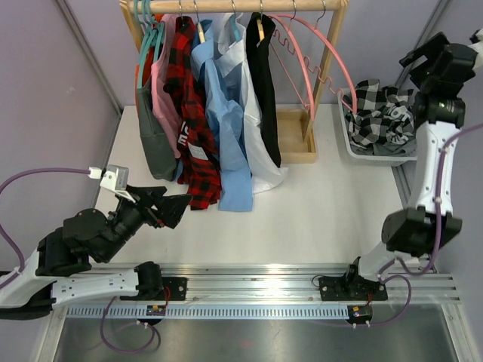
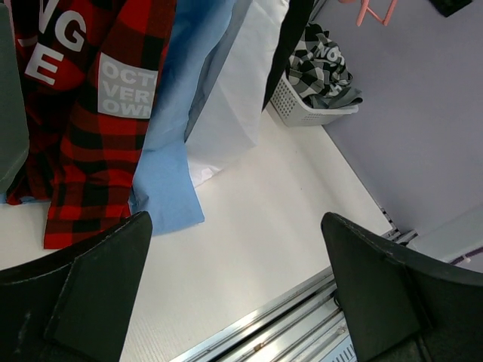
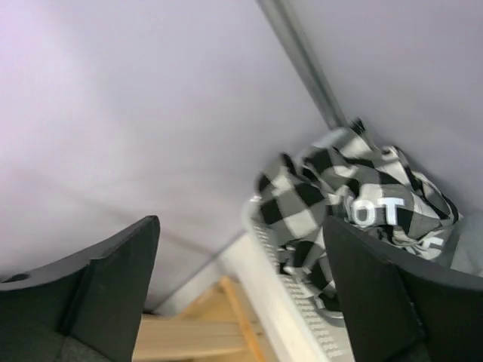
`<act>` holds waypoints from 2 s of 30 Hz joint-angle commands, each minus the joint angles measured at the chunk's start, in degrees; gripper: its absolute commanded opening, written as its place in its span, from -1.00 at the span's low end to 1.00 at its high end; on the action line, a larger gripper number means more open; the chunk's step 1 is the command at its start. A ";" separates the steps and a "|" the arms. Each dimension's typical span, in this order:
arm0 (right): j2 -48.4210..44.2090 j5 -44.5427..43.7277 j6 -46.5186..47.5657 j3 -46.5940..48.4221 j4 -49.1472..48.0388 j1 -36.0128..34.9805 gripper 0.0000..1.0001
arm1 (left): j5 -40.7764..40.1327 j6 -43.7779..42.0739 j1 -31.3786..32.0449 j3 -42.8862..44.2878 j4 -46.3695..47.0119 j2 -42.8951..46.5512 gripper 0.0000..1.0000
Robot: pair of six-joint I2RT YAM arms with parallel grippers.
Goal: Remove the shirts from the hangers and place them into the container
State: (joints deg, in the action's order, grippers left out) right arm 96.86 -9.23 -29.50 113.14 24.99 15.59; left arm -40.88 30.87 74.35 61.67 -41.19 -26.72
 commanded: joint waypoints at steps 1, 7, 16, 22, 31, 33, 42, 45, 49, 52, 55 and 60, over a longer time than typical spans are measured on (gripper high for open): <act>-13.24 3.95 3.30 -10.96 -5.47 -2.05 0.99 | 0.63 -1.78 0.01 1.52 3.66 0.62 0.98; -35.59 16.41 6.02 -24.03 -10.95 -7.67 0.99 | 2.83 -3.01 0.01 2.84 4.71 0.35 0.98; -37.98 36.30 7.52 -15.85 3.21 -18.75 0.99 | 3.44 -4.15 0.01 2.93 5.15 0.44 0.98; -29.73 24.40 15.32 -7.54 13.11 -36.65 0.99 | 3.97 -4.06 0.01 1.96 6.30 0.27 0.98; -8.46 7.58 22.29 19.25 23.95 -51.45 0.99 | 3.35 -4.50 0.01 2.93 5.68 0.87 0.98; -3.29 2.14 22.90 25.16 27.47 -52.33 0.99 | 3.09 -4.59 0.01 2.49 5.68 1.23 0.98; 6.23 -4.65 24.57 31.43 28.27 -53.12 0.75 | 2.83 -3.80 0.01 0.38 5.94 2.99 0.98; 9.39 -5.53 25.54 33.63 28.62 -53.12 0.65 | 2.65 -3.54 0.01 -0.58 6.21 3.78 0.98; 12.82 -6.05 26.33 36.18 28.44 -53.12 0.53 | 2.65 -3.19 0.01 -1.46 6.39 4.66 0.98; 15.28 -8.77 27.73 37.59 27.31 -53.12 0.41 | 2.65 -2.75 0.01 -1.90 6.03 5.36 0.98; 16.17 -10.88 29.06 37.76 25.55 -53.12 0.26 | 2.65 -2.14 0.01 -2.69 5.86 6.50 0.98; 16.96 -13.09 31.08 39.09 25.46 -53.12 -0.04 | 2.74 -1.25 0.01 -3.84 5.51 7.73 0.98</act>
State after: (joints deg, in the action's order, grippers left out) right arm 114.34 -18.65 -1.23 149.03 53.17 -36.97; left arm -37.87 28.42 74.35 58.52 -37.65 -19.90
